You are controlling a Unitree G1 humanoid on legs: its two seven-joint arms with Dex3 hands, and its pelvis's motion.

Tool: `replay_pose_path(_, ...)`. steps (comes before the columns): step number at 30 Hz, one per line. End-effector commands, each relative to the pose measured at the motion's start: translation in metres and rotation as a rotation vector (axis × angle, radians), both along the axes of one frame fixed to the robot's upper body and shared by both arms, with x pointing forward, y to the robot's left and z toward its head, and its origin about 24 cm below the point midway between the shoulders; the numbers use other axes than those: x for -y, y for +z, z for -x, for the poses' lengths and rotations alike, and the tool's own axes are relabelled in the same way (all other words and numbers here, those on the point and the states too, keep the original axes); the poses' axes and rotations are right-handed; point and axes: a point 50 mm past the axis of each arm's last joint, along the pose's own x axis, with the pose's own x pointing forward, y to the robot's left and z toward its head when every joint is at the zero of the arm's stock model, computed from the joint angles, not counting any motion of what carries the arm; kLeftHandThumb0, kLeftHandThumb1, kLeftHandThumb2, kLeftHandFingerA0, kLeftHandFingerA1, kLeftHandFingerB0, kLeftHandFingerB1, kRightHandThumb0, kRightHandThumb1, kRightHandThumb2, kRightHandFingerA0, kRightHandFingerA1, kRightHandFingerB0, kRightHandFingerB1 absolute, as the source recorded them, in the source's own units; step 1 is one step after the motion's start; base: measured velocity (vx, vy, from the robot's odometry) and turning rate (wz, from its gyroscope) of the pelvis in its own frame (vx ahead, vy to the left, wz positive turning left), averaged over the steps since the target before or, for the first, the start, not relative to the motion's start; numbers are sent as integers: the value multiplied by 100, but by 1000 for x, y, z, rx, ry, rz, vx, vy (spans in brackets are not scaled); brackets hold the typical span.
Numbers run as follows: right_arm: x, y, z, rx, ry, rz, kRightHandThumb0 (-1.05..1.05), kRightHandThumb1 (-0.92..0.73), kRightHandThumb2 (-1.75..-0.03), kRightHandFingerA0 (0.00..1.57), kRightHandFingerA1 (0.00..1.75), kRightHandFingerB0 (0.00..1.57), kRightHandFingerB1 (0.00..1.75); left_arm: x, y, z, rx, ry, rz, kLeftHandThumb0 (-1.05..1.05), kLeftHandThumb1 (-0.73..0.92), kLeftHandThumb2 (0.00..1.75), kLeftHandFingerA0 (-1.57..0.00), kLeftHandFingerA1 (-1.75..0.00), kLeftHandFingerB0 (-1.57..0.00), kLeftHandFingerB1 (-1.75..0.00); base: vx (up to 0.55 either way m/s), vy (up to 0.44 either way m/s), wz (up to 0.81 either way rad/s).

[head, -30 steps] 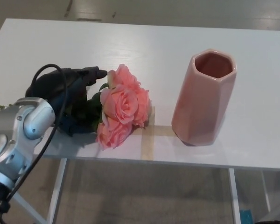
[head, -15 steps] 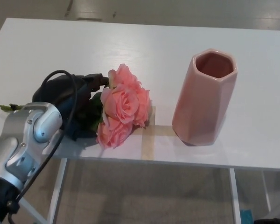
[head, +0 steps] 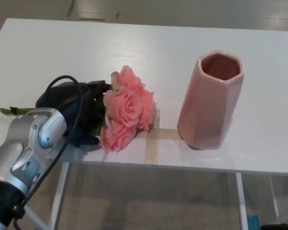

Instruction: Use the left hand to pick up the rose and then lift and insert it into the pink vase.

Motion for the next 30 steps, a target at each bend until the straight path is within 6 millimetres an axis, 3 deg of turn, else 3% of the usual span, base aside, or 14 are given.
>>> replay_pose_path(1,3,0,1,-13,-3,0,-34,-66,-60,61,41,56,39,10,-3,-3,-17,-24,-34,-56,36,67,-4,-26,-9,-37,0,0,0)
replay_pose_path(2,3,1,0,-12,-6,-2,-34,-66,-60,61,41,56,39,12,-4,-3,-18,-33,-42,-29,27,84,0,-47,0,-46,0,0,0)
replay_pose_path(5,3,1,0,-12,-6,-2,-34,-66,-60,61,41,56,39,12,-4,-4,-18,-33,-43,-29,27,84,0,-47,0,-46,0,0,0)
replay_pose_path(6,2,1,-1,-7,5,2,-35,-66,-59,63,41,55,39,17,-5,-4,-98,-85,-7,-40,55,77,-77,-58,-37,-44,0,0,0)
replay_pose_path(7,2,1,-1,-7,9,3,-37,-66,-60,62,41,54,39,17,-5,-4,-133,-99,36,-26,72,62,-85,-83,-48,-35,0,0,0)
replay_pose_path(8,2,1,-1,-6,10,4,-37,-66,-60,63,41,54,39,18,-6,-4,-158,-108,75,-23,75,62,-86,-97,-54,-36,0,0,0)
replay_pose_path(12,2,1,-1,-5,9,5,-37,-66,-60,63,41,54,39,18,-6,-4,-182,-120,110,-23,75,62,-86,-97,-54,-36,0,0,0)
replay_pose_path(13,2,2,-2,-7,11,6,-35,-66,-59,63,41,55,38,23,-3,-3,-195,-135,83,-14,80,64,-107,-75,-74,-46,0,0,0)
replay_pose_path(14,2,2,-2,-8,11,6,-37,-67,-60,62,41,53,38,24,-2,-3,-187,-136,54,-13,76,63,-103,-60,-80,-49,0,0,0)
replay_pose_path(15,2,2,-2,-6,7,2,-35,-66,-60,63,42,54,39,24,-1,-2,-178,-135,32,-13,69,61,-90,-55,-82,-51,0,0,0)
replay_pose_path(18,3,2,-2,-4,1,-3,-35,-66,-60,63,42,54,39,24,-1,-2,-172,-134,14,-13,69,61,-90,-55,-82,-51,0,0,0)
replay_pose_path(19,3,2,-2,-4,4,-1,-35,-66,-60,62,42,54,39,24,-2,-2,-167,-135,18,-14,72,61,-87,-80,-84,-54,0,0,0)
replay_pose_path(25,4,1,0,-14,11,6,-35,-66,-60,61,41,54,39,20,-8,-1,-127,-129,60,-21,76,62,-95,-97,-76,-47,0,0,0)
replay_pose_path(30,4,1,1,-20,12,12,-35,-66,-60,62,42,55,39,21,-8,0,-87,-132,47,-21,75,63,-99,-97,-67,-44,0,0,0)
